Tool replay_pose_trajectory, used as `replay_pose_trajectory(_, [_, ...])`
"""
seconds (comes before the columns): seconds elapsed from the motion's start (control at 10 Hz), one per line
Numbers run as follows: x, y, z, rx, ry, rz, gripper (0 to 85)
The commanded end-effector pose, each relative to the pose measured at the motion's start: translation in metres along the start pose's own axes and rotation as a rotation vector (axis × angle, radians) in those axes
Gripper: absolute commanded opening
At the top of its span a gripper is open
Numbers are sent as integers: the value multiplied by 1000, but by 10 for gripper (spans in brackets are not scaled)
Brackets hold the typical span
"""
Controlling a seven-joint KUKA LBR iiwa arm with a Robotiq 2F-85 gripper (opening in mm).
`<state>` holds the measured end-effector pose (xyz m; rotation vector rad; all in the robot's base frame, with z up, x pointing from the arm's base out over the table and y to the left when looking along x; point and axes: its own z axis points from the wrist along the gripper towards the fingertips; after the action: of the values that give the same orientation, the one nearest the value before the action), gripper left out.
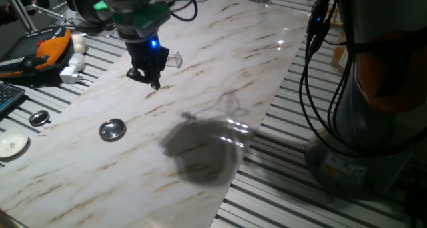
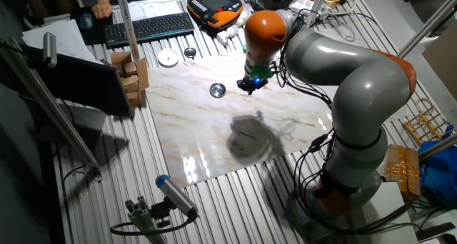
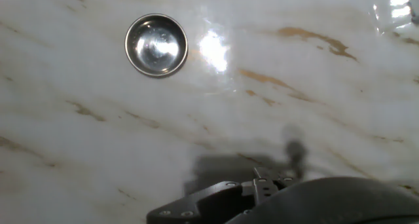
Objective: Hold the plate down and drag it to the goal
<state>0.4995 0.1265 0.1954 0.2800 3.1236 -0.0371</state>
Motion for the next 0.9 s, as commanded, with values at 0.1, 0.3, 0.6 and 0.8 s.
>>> replay_pose_trajectory(0.1, [0,1,1,7,-5,5,0])
replay_pose_trajectory(0.3, [6,3,2,-10,-6,6,0])
replay_pose_trajectory(0.6, [9,4,2,-25,0,22,0])
replay_pose_trajectory(0.8, [9,4,2,-37,-18,30,0])
